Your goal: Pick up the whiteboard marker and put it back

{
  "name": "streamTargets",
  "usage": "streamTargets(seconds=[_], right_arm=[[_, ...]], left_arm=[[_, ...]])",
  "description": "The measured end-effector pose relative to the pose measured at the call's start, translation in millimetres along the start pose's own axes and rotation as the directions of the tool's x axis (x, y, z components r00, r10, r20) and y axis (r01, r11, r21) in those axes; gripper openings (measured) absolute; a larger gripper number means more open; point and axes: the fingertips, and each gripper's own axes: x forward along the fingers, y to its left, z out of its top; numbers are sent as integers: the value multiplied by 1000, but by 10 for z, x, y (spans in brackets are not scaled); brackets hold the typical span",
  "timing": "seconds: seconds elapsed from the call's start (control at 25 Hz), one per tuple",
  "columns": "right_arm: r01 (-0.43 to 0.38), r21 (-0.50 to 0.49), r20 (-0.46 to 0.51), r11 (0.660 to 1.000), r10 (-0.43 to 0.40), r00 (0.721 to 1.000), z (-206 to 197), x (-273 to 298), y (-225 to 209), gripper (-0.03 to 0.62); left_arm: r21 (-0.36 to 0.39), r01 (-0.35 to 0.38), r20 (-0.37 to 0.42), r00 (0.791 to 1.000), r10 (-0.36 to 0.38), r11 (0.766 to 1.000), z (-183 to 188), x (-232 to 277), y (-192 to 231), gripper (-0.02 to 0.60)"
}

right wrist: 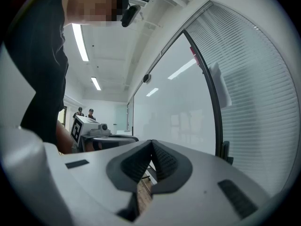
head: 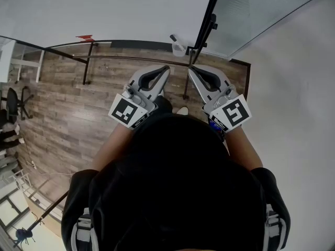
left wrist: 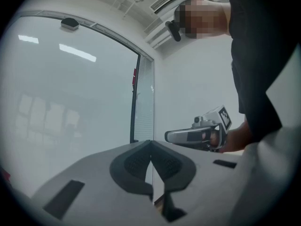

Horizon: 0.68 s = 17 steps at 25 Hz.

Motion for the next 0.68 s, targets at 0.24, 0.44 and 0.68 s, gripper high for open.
streamTargets(seconds=[0.24, 0.44, 0.68], right_arm=[[4, 4, 1, 1000, -4, 1000, -4, 0, -15, 0], [5, 4, 1, 1000, -5, 1000, -2, 11, -18, 0], [0, -2, 4, 1000, 0, 1000, 22, 19, -5, 0]], left_arm=[[5, -2, -6, 1000, 2, 1000, -1, 5, 17, 3], [5, -4, -11, 1000, 4, 1000, 7, 9, 28, 3], [6, 3, 12, 1000, -3, 1000, 63, 24, 19, 3]])
